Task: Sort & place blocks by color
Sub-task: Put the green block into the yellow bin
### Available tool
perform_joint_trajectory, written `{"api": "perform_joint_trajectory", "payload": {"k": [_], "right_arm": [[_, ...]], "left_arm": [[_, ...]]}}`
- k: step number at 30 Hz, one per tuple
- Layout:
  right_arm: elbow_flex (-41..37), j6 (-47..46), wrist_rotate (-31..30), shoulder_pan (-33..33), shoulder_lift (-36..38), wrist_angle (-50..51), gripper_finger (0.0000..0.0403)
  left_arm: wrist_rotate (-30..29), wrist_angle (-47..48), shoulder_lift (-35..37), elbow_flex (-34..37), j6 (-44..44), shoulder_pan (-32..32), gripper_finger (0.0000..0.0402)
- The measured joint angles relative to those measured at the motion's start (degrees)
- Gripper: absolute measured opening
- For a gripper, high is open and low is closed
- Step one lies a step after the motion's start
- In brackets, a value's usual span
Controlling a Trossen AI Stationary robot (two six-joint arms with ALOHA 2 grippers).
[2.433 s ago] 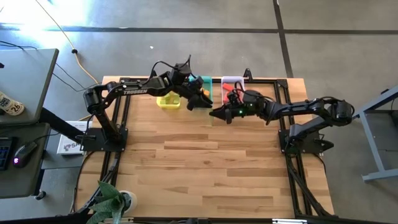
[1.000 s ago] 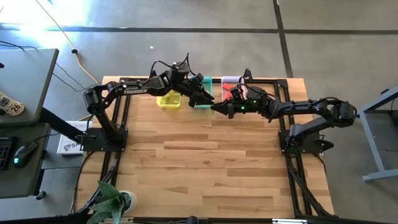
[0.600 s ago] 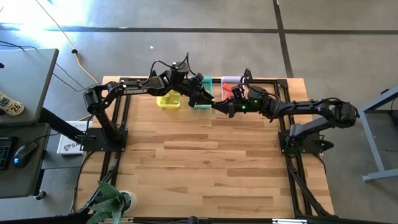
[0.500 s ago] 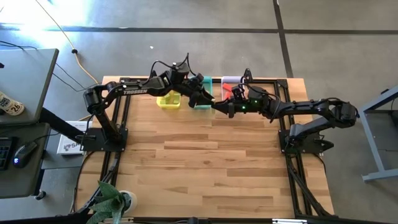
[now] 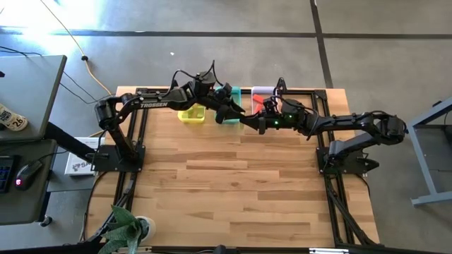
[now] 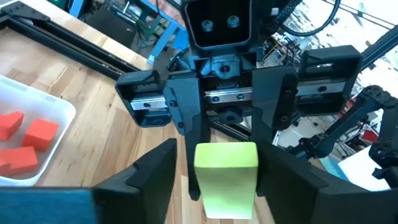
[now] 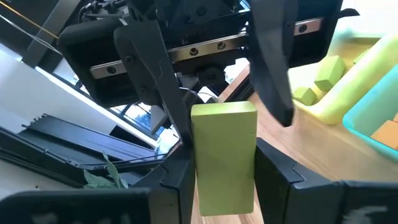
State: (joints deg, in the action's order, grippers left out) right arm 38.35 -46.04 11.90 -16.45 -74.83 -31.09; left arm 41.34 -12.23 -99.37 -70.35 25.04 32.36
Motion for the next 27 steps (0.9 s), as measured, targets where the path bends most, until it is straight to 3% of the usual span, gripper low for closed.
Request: {"api": "perform_joint_trajectory", "payload": {"k": [9, 16, 27], "right_arm": [[0.0, 0.8, -0.1, 0.0, 0.0, 0.3, 0.0105], [0.0, 1.3, -0.6, 0.0, 0.0, 0.6, 0.0117], [0.0, 2.4, -2.2, -1.0, 0.0, 3.2, 0.0233]], "left_arm": [[0.4, 0.0, 0.1, 0.0, -3.2, -0.5, 0.0106], [0.4, 0.0, 0.1, 0.0, -3.7, -0.5, 0.0102], [-0.4, 1.5, 0.0, 0.0, -5.1, 0.7, 0.0102]]}}
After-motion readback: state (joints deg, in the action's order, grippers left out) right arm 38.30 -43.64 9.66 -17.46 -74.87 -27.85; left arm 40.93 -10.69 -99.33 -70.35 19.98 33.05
